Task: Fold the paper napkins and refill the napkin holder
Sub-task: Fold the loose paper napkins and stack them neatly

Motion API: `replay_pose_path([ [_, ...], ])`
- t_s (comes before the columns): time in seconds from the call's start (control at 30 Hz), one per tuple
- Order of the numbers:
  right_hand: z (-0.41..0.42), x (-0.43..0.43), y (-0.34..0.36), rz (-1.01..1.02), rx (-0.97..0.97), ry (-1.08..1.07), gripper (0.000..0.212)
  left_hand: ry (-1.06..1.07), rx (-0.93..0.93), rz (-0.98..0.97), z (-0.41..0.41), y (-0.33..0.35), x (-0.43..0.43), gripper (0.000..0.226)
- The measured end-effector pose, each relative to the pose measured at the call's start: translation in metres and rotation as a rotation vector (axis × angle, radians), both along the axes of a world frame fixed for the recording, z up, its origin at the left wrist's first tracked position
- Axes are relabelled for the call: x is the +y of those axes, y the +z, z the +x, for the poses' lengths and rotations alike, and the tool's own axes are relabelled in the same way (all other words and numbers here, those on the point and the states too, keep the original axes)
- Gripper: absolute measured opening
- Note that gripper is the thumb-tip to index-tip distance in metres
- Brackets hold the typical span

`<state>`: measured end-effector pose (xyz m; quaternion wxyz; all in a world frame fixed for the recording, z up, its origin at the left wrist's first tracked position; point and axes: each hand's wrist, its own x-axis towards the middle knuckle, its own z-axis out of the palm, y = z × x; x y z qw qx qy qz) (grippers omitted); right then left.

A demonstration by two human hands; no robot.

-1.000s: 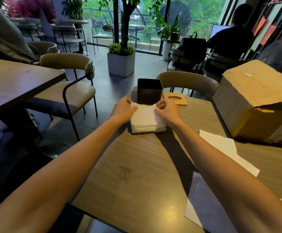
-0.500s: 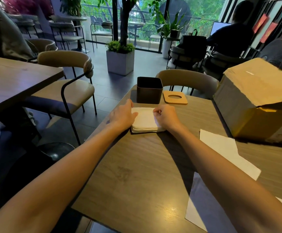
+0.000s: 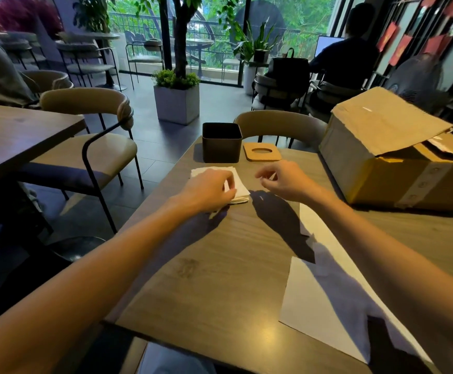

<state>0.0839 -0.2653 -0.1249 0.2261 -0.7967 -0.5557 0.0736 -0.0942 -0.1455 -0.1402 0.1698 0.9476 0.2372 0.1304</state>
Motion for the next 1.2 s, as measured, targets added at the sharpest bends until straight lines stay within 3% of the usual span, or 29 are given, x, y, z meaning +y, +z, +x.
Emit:
replay_pose_path([
  [0.23,-0.003,-0.079,0.022,-0.286,-0.054,0.154,0.022,-0.248,0.100,-0.061,-0.003,-0.004,-0.094,0.023],
  [0.43,-0.022,-0.132,0.021,-0.451,0.014,0.146,0.021,-0.383,0.127,-0.107,0.001,-0.010,-0.134,0.032],
  [0.57,-0.031,-0.163,0.015,-0.443,0.007,0.107,0.025,-0.439,0.129,-0.100,0.006,-0.012,-0.140,0.035],
  [0.83,-0.030,-0.196,-0.006,-0.374,0.003,0.032,0.026,-0.483,0.150,-0.172,0.009,-0.014,-0.142,0.016],
  [1.03,-0.026,-0.194,-0.002,-0.234,0.099,0.073,0.013,-0.421,-0.018,-0.336,-0.001,-0.011,-0.133,0.009],
  [1.2,-0.019,-0.173,0.009,-0.109,0.234,0.087,0.031,-0.337,-0.167,-0.522,-0.007,-0.006,-0.104,0.012],
])
